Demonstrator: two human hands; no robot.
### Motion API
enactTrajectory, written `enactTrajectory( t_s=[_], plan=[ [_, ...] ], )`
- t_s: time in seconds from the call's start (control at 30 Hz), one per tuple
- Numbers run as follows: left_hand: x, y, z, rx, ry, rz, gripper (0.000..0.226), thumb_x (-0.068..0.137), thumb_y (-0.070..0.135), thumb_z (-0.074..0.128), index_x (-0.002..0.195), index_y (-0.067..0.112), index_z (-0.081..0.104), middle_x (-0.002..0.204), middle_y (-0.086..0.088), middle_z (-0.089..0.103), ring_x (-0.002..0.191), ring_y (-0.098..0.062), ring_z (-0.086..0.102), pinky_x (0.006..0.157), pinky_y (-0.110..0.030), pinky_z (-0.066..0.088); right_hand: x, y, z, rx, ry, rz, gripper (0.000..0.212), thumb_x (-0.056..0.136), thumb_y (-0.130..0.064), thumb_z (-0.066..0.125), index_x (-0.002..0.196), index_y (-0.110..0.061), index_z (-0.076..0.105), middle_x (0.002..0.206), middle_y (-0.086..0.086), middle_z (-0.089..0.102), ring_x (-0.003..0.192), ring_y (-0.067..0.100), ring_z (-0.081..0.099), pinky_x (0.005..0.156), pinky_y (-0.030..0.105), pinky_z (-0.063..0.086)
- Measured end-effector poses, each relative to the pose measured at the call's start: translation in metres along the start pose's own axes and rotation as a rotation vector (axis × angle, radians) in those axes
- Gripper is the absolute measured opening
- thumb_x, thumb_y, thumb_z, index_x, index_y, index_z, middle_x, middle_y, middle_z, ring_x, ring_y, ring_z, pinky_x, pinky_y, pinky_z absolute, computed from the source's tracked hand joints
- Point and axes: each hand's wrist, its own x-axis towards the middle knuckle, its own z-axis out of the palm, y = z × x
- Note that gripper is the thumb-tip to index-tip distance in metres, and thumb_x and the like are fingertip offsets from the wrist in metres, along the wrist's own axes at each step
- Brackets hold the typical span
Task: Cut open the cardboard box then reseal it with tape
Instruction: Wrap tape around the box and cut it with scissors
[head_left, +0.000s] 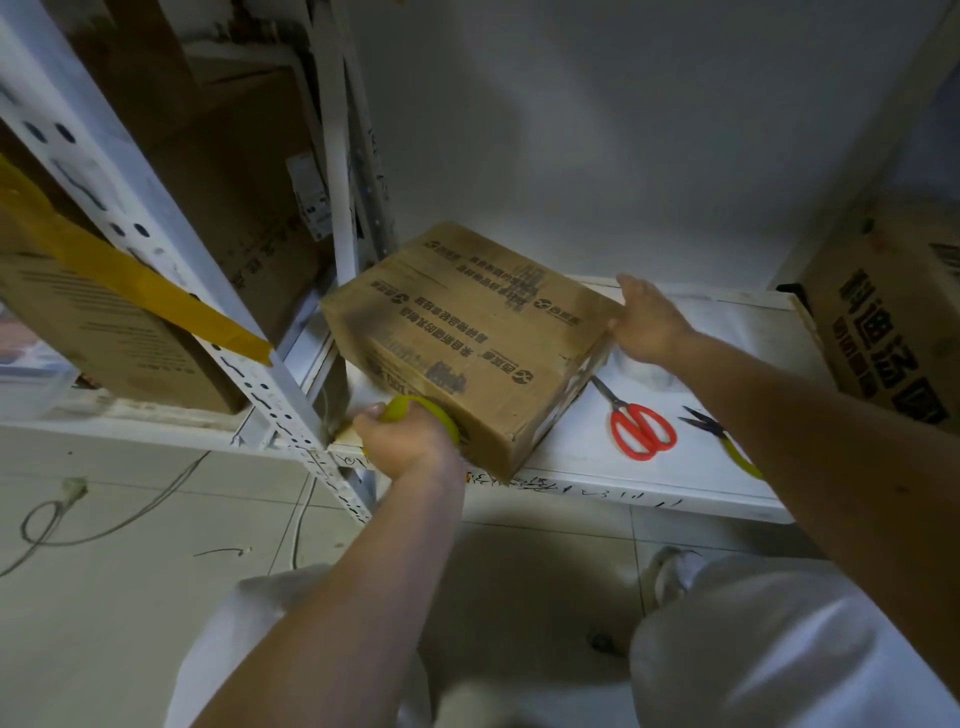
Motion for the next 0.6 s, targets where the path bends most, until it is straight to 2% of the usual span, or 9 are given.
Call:
enactTrajectory(
  t_s=[0.07, 0.17, 0.27, 0.33, 0.4, 0.47, 0.6],
  plan=[
    [-0.006, 0.005, 0.005, -0.077, 0.023, -0.054, 0.018, 0.093, 0.014, 0.054, 0.110, 0.018, 0.049, 0.114, -0.017, 0.058, 0.112, -0.037, 0.055, 0.094, -0.040, 0.044, 0.007, 0.001, -0.011, 0.040, -0.134, -0.004, 0.048, 0.097, -0.015, 0.045, 0.144, -0.010, 0.033, 0.143, 0.012, 0.043, 0.129, 0.032, 0.042, 0.102, 0.040, 0.038],
    [-0.007, 0.006, 0.011, -0.026, 0.039, -0.019, 0.021, 0.091, 0.014, 0.056, 0.107, 0.023, 0.046, 0.099, -0.002, 0.052, 0.100, -0.028, 0.057, 0.087, -0.036, 0.045, 0.001, -0.006, -0.010, 0.008, -0.188, -0.037, 0.028, 0.095, -0.009, 0.046, 0.122, -0.004, 0.052, 0.117, 0.017, 0.058, 0.108, 0.034, 0.056, 0.089, 0.040, 0.046],
    [-0.003, 0.006, 0.008, 0.028, 0.034, -0.008, 0.027, 0.092, 0.015, 0.055, 0.118, 0.018, 0.048, 0.101, -0.005, 0.054, 0.100, -0.030, 0.056, 0.083, -0.035, 0.042, -0.002, -0.002, -0.014, 0.046, -0.170, -0.011, 0.038, 0.090, -0.009, 0.056, 0.128, -0.008, 0.050, 0.121, 0.015, 0.055, 0.104, 0.031, 0.055, 0.085, 0.037, 0.048],
    [0.001, 0.008, 0.004, 0.087, -0.002, 0.047, 0.035, 0.093, 0.011, 0.054, 0.128, 0.009, 0.047, 0.116, -0.016, 0.056, 0.111, -0.036, 0.055, 0.088, -0.037, 0.043, -0.005, -0.002, -0.015, 0.056, -0.173, -0.013, 0.045, 0.089, -0.011, 0.060, 0.133, -0.011, 0.049, 0.125, 0.012, 0.054, 0.106, 0.027, 0.053, 0.082, 0.032, 0.044],
    [0.005, 0.009, 0.002, 0.115, -0.028, 0.081, 0.039, 0.094, 0.010, 0.054, 0.131, 0.004, 0.046, 0.128, -0.020, 0.053, 0.117, -0.039, 0.052, 0.092, -0.039, 0.043, -0.007, 0.002, -0.018, 0.074, -0.147, -0.032, 0.045, 0.090, -0.011, 0.060, 0.134, -0.011, 0.050, 0.125, 0.009, 0.054, 0.103, 0.021, 0.050, 0.081, 0.028, 0.039],
    [0.009, 0.012, 0.001, 0.116, -0.020, 0.091, 0.040, 0.094, 0.010, 0.054, 0.132, 0.004, 0.046, 0.130, -0.020, 0.052, 0.119, -0.038, 0.051, 0.094, -0.039, 0.042, -0.011, 0.002, -0.022, 0.106, -0.087, -0.035, 0.043, 0.091, -0.012, 0.059, 0.133, -0.013, 0.050, 0.122, 0.006, 0.054, 0.101, 0.018, 0.048, 0.081, 0.027, 0.038],
    [0.012, 0.024, 0.000, 0.080, -0.023, 0.112, 0.036, 0.093, 0.011, 0.053, 0.129, 0.006, 0.049, 0.125, -0.019, 0.056, 0.117, -0.038, 0.054, 0.093, -0.038, 0.044, -0.016, 0.000, -0.031, 0.209, 0.057, 0.024, 0.039, 0.092, -0.023, 0.059, 0.130, -0.015, 0.054, 0.125, 0.007, 0.056, 0.108, 0.023, 0.053, 0.081, 0.028, 0.039]
  ],
)
